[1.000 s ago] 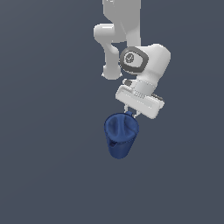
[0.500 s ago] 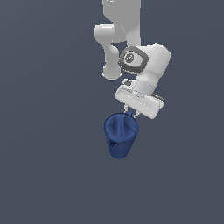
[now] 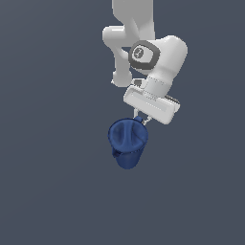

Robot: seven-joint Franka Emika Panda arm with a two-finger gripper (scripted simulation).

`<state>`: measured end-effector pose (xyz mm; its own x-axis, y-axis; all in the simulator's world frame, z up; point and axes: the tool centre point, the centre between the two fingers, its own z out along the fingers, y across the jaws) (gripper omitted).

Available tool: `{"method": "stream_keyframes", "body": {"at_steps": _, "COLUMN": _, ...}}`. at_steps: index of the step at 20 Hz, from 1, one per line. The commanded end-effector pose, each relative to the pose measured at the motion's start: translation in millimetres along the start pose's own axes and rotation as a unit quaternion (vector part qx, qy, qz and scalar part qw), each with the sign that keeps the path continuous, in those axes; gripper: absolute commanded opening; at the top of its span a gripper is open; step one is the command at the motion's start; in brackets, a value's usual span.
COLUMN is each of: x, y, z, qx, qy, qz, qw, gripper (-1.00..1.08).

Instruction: Pick up the object and move it to a goal position.

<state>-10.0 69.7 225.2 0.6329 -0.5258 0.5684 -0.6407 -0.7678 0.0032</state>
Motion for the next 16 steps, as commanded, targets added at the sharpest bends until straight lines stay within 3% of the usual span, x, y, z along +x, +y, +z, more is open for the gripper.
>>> {"method": "stream_keyframes", "body": {"at_steps": 1, "x": 14.5, "y": 3.4, "z": -12.6, "qx": 0.001, "qy": 0.001, "qz": 0.001, "qw": 1.0000, "gripper": -1.00}}
{"method": "stream_keyframes", "body": {"at_steps": 9, "x": 56.9, "y": 14.7, "z": -51.2, "qx": 0.000, "qy": 0.002, "qz": 0.001, "qw": 1.0000, "gripper": -1.00}}
{"method": "stream_keyframes", "body": {"at_steps": 16, "x": 73.6, "y": 17.4, "z": -67.2, "qx": 0.001, "qy": 0.003, "qz": 0.001, "qw": 1.0000, "gripper": -1.00}}
